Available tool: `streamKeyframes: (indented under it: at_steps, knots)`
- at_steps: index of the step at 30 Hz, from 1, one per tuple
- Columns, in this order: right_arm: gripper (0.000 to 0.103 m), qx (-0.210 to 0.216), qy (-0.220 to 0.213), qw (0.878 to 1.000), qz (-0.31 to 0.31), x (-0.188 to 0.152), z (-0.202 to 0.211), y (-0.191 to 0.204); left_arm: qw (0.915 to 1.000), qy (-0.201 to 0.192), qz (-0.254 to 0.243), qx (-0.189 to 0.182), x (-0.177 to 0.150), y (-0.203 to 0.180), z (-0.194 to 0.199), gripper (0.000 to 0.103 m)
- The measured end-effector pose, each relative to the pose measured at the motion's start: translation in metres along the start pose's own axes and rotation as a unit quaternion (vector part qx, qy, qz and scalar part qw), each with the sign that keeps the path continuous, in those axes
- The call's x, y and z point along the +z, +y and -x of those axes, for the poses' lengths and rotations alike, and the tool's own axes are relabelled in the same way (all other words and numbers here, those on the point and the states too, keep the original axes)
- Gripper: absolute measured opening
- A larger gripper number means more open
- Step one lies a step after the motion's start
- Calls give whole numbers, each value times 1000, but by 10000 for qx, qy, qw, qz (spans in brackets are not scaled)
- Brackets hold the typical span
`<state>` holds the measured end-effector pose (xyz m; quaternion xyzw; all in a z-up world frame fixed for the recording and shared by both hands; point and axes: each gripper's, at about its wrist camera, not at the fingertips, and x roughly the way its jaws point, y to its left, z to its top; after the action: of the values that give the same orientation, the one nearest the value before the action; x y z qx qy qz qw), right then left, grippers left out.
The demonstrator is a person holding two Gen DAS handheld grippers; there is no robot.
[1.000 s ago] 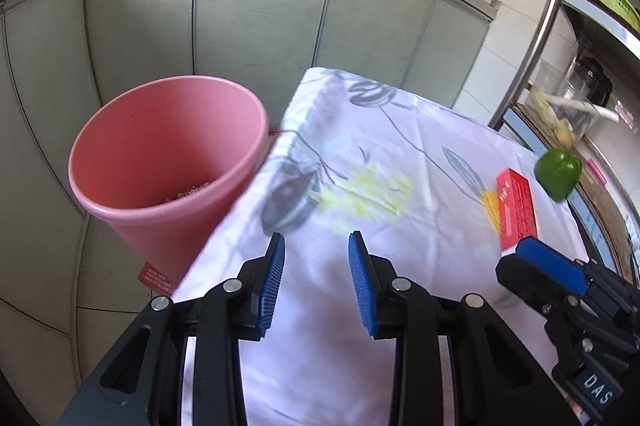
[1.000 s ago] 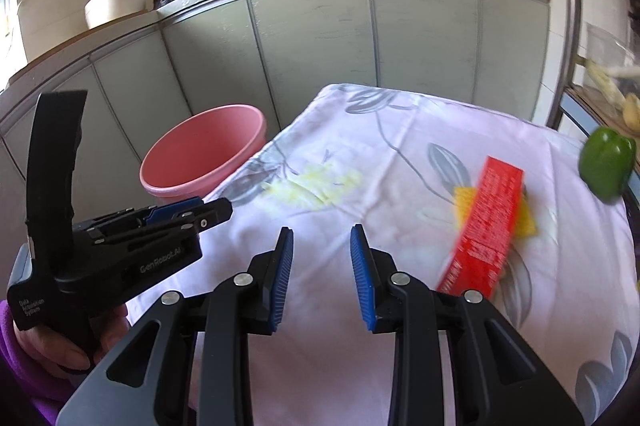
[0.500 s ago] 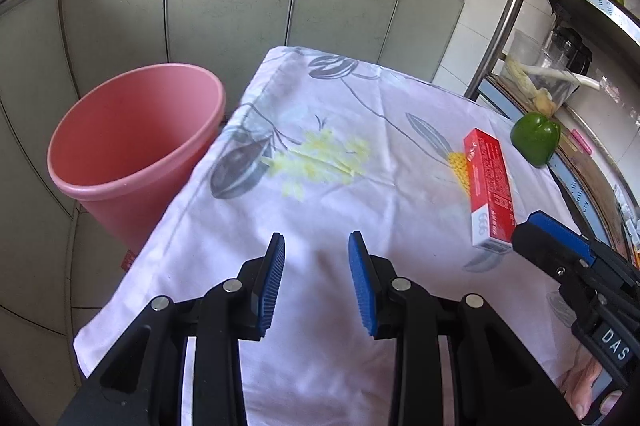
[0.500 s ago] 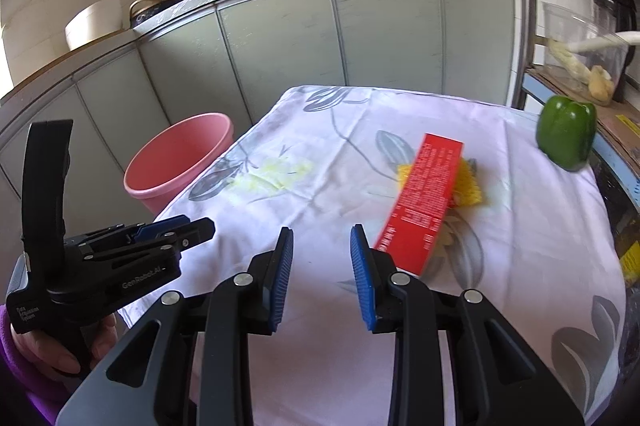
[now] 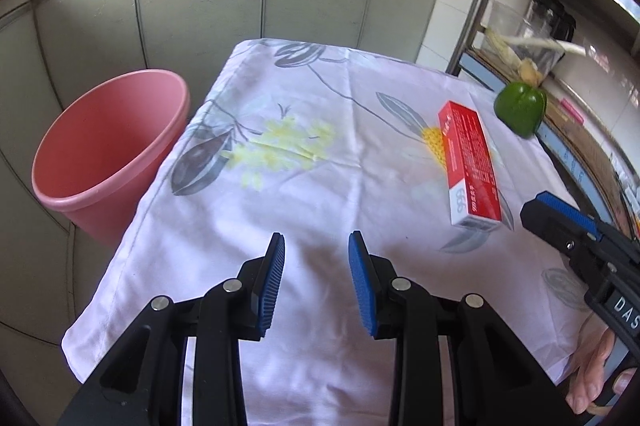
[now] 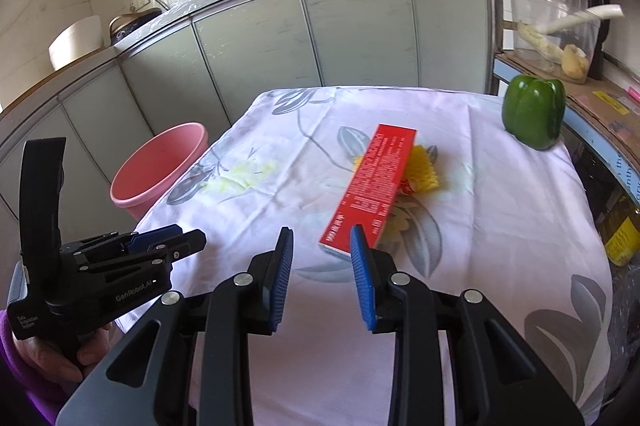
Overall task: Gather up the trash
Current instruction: 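Move both open tools back over the red box on the table, then grasp the red toothpaste box upright with the left tool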
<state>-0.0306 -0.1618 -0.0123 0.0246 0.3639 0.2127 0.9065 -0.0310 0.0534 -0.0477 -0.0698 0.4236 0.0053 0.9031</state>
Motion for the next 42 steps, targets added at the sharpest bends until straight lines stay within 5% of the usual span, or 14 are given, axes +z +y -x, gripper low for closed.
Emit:
streamKeyframes:
  at_steps: [19,26,42]
  knots:
    - [30,-168,-75,9987,-480,-14,8,-38,9951,213,-666,-703,9,-37,-5,34]
    - [30,-229,-95,9978,-615,-17,9,-48,9935,389,-484,-952,18,-42,-8,34]
    - [30,-305,-176,9943,-1008,-25,13,-72,9915,592,-778,-864,56,-73,-16,36]
